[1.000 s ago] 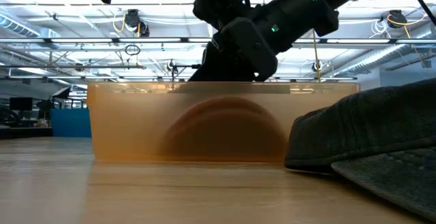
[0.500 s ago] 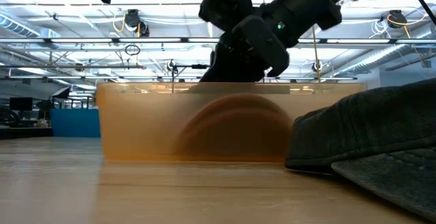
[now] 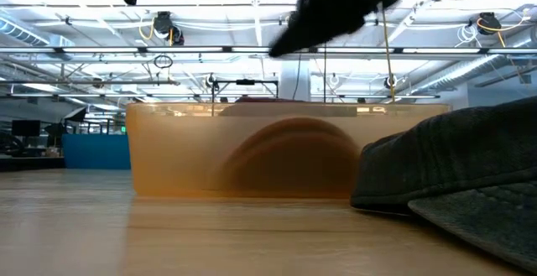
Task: Pick & Place hat
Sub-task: Put the red cap into the orange bin
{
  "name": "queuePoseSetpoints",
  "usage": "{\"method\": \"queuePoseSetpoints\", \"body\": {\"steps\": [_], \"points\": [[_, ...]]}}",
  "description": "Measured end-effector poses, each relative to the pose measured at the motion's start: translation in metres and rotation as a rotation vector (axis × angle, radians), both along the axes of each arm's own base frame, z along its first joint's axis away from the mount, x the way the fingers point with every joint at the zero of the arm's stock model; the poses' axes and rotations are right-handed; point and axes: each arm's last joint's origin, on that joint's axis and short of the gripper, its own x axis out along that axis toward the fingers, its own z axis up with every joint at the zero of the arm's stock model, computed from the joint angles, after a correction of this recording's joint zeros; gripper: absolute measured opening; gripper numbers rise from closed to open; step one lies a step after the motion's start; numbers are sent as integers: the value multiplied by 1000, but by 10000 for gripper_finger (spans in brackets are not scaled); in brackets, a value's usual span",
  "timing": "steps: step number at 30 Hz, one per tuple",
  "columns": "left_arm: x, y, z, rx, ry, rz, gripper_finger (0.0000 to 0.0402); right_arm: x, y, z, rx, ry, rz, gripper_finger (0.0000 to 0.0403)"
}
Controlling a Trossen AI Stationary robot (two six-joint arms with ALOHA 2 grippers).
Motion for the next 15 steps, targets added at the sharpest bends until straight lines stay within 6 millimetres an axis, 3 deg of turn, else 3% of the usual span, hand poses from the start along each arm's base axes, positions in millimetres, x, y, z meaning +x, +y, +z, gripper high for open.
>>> {"method": "queuePoseSetpoints", "body": {"steps": [9, 15], "points": [[0, 0, 0, -8, -3, 0, 143, -36, -34, -38, 40, -36, -164, 73], [0, 0, 0, -17, -5, -1, 143, -48, -41, -24, 80, -209, -158, 73]]}}
